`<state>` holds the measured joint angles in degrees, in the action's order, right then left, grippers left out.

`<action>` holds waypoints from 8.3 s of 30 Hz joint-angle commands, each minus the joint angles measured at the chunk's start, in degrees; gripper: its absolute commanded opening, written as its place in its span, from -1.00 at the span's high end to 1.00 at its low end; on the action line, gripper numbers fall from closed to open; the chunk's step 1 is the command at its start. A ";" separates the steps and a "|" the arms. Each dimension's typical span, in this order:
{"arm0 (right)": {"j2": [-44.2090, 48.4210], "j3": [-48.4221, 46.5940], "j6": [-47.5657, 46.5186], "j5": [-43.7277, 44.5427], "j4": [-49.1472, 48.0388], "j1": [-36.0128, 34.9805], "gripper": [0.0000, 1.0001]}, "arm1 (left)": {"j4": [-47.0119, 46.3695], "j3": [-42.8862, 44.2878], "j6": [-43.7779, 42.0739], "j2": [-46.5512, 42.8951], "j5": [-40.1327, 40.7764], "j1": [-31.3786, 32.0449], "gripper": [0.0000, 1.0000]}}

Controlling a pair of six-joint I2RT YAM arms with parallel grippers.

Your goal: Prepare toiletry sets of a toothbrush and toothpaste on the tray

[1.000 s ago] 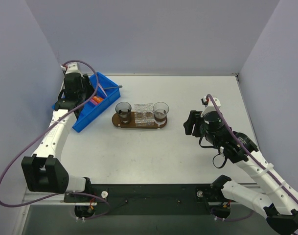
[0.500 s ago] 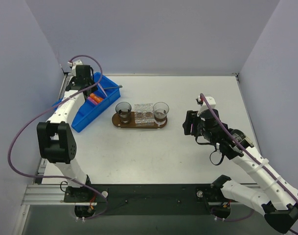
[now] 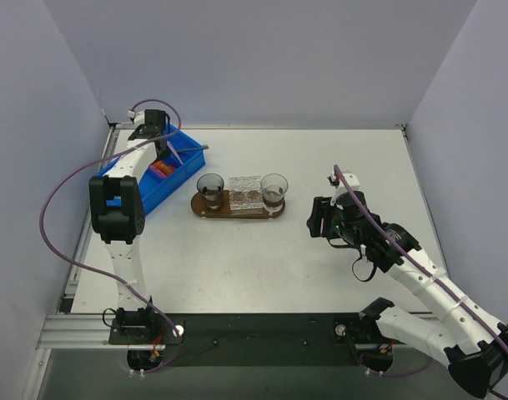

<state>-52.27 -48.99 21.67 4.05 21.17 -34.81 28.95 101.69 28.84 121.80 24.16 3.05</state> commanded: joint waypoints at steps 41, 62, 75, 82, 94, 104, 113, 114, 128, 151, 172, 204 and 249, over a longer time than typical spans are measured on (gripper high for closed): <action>-1.61 2.67 2.85 -5.37 -4.47 2.38 -0.08 | 4.62 6.33 -1.68 9.16 -1.40 -2.17 0.75; -3.63 0.65 1.62 -5.55 -4.47 3.25 -0.08 | -2.05 3.77 4.03 1.07 1.59 -2.35 0.61; -4.95 -0.49 0.04 -7.04 -4.12 5.62 -0.08 | -0.91 7.82 8.77 8.63 -1.75 -4.54 0.15; -5.48 0.12 0.12 -8.88 -4.73 7.12 -0.08 | 0.23 9.58 9.83 11.35 -2.01 -4.98 -0.07; -4.60 1.18 1.09 -10.21 -5.44 8.09 -0.08 | 3.83 12.48 9.22 15.31 -3.42 -5.25 -0.03; -2.93 2.14 1.44 -10.47 -5.61 8.44 -0.08 | 10.34 16.79 4.74 18.21 -2.45 -5.25 0.42; -1.52 2.76 1.71 -10.47 -5.17 8.79 -0.08 | 6.12 14.76 3.42 11.46 -2.90 -5.16 0.96; -1.34 2.76 1.97 -10.47 -5.17 8.79 -0.08 | 5.94 14.77 3.15 10.66 -2.72 -5.07 1.00; -0.20 1.09 2.68 -11.09 -3.59 8.88 -0.08 | -2.05 6.33 -0.71 -5.59 0.53 -3.58 1.00; -4.32 -3.03 14.27 -14.17 -19.58 -5.35 -0.15 | -15.31 -37.93 21.93 -57.25 -12.65 16.18 0.97; -21.29 -10.60 14.45 -11.26 -21.43 -21.27 0.01 | -21.65 -55.72 36.11 -68.62 -5.00 39.93 0.90; -25.07 -11.57 12.87 -17.41 -22.22 -20.74 0.35 | -22.62 -58.01 37.69 -70.73 -7.11 40.02 0.89; -14.87 -17.19 -1.98 -57.13 27.17 -18.10 1.00 | -19.63 -55.28 -19.00 -60.02 -93.23 38.52 -0.70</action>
<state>-66.98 -63.88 20.49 -45.12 46.00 -51.03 9.26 46.11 12.80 59.75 -59.07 39.99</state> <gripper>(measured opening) 0.052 0.853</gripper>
